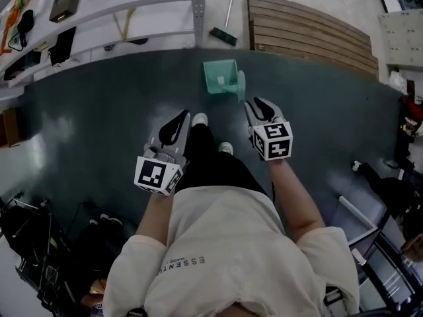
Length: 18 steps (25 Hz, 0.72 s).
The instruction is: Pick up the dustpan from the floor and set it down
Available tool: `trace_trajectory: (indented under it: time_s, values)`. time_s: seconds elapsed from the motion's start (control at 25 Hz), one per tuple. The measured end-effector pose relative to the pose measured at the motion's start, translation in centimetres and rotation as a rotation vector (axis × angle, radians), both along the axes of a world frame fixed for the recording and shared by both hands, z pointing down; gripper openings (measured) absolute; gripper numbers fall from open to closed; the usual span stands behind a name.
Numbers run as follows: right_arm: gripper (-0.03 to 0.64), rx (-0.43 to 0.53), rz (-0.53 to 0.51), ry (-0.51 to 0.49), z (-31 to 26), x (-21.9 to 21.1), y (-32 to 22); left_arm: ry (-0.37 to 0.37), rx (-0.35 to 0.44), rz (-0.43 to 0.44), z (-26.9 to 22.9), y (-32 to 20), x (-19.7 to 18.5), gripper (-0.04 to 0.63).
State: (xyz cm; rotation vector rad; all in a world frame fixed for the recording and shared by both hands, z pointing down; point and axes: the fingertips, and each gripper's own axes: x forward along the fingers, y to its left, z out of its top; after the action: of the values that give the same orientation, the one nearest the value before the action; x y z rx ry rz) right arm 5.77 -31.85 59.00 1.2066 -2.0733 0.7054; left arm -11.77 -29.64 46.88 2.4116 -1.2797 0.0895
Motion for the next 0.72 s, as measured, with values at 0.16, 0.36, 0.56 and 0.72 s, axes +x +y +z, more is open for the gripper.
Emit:
trace_trajectory:
  time_s: [0.16, 0.36, 0.56, 0.72]
  values:
    - [0.227, -0.104, 0.040, 0.031, 5.9, -1.0, -3.7, 0.006, -0.055, 0.021, 2.9, -4.6, -1.0, 0.014]
    - [0.253, -0.215, 0.102, 0.074, 12.8, -0.6, -6.0, 0.027, -0.125, 0.052, 7.2, -6.6, -1.0, 0.014]
    - [0.253, -0.324, 0.118, 0.087, 17.5, -0.6, -6.1, 0.035, -0.181, 0.062, 10.1, -6.8, -1.0, 0.014]
    - [0.209, -0.375, 0.110, 0.101, 19.5, -0.7, -5.8, 0.036, -0.185, 0.060, 10.9, -7.4, -0.9, 0.014]
